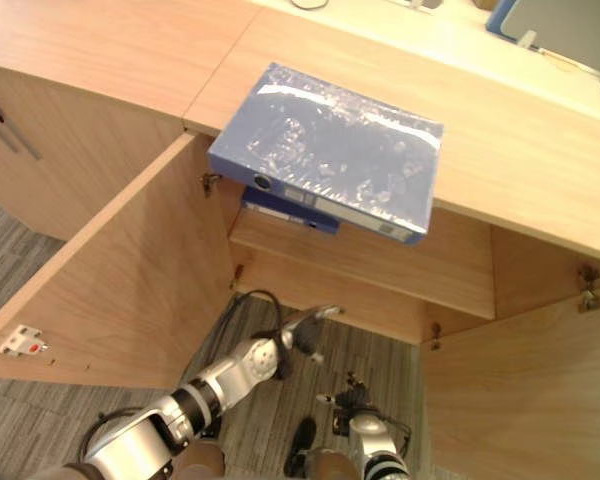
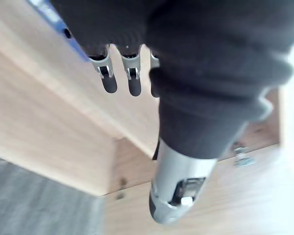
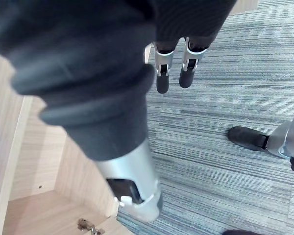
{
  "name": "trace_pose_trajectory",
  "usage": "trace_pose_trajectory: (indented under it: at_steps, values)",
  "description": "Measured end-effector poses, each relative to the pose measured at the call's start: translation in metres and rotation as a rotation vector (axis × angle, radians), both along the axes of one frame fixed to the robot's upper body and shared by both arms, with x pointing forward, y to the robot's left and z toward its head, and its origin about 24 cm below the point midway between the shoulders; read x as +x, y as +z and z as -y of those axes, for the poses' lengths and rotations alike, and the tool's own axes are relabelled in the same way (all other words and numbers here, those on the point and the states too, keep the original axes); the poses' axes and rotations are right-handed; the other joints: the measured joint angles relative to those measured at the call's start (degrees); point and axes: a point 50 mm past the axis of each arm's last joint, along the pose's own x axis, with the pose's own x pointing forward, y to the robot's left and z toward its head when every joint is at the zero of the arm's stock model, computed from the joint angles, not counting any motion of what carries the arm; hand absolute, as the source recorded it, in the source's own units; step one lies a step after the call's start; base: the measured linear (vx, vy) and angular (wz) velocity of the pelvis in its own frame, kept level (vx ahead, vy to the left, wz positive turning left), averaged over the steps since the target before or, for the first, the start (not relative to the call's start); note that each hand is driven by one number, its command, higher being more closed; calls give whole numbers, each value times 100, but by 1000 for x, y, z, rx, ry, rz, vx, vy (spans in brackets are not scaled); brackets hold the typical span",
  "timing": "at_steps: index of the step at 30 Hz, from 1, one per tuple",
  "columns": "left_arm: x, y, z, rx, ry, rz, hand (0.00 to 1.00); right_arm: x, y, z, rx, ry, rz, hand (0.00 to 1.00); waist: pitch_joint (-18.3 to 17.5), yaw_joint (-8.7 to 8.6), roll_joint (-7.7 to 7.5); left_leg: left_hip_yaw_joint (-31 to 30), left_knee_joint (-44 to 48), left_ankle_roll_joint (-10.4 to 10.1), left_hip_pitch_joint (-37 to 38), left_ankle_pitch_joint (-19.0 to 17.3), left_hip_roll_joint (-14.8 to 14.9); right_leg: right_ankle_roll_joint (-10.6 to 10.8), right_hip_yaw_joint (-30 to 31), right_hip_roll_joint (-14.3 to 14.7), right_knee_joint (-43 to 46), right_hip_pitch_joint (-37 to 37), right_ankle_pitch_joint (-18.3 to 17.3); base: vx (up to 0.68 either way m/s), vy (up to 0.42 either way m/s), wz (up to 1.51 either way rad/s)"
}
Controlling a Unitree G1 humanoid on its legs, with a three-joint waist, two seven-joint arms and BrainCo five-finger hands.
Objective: Walk over to the cabinet, pick up the folder, carry it to the office cabinet, place the folder inside the office cabinet, then close the office cabinet door
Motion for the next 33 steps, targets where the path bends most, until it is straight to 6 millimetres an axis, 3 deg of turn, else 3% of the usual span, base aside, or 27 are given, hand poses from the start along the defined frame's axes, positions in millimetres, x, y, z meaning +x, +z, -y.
trace_pose_trajectory:
  at_steps: [2,4,7,11,17,25,30,33]
  values:
    - [-3,15,1,-218,-17,-141,0,-5,-2,11,-18,-2,-20,0,-99,5,197,128,6,18,105,-52,-2,9,126,1,-9,29,7,22,27,-26]
    - [-8,16,-11,-385,-14,-301,0,-6,-2,18,-32,5,-29,0,-182,-32,336,237,-29,9,286,-104,-7,20,252,13,-59,135,14,52,28,-32]
    - [-23,7,-37,-606,7,-548,0,-10,-3,35,-63,9,-45,0,-304,-95,532,309,-79,29,419,-151,-38,64,335,31,-192,250,53,55,33,-19]
    - [-52,-19,-75,-754,140,-751,0,-18,-5,52,-122,35,-85,0,-334,-182,579,323,-161,69,601,-173,-97,102,365,15,-393,457,113,42,48,-3]
    - [-76,-34,-103,-717,231,-765,0,-34,-13,65,-152,47,-166,0,-410,-194,671,304,-166,106,684,-188,-179,124,367,-33,-592,602,232,-3,64,0]
    - [-90,-42,-108,-606,211,-741,0,-39,-13,75,-177,53,-192,0,-482,-317,772,301,-167,136,695,-175,-199,104,395,-8,-879,697,438,-52,34,-3]
    - [-97,-16,-126,-695,196,-698,0,-44,-15,79,-178,57,-215,0,-485,-362,773,310,-209,135,720,-174,-198,94,405,11,-961,737,473,0,0,0]
    - [-99,6,-151,-744,216,-635,0,-45,-14,87,-190,60,-219,0,-486,-345,772,310,-238,136,783,-175,-201,93,404,11,-963,788,472,40,29,0]
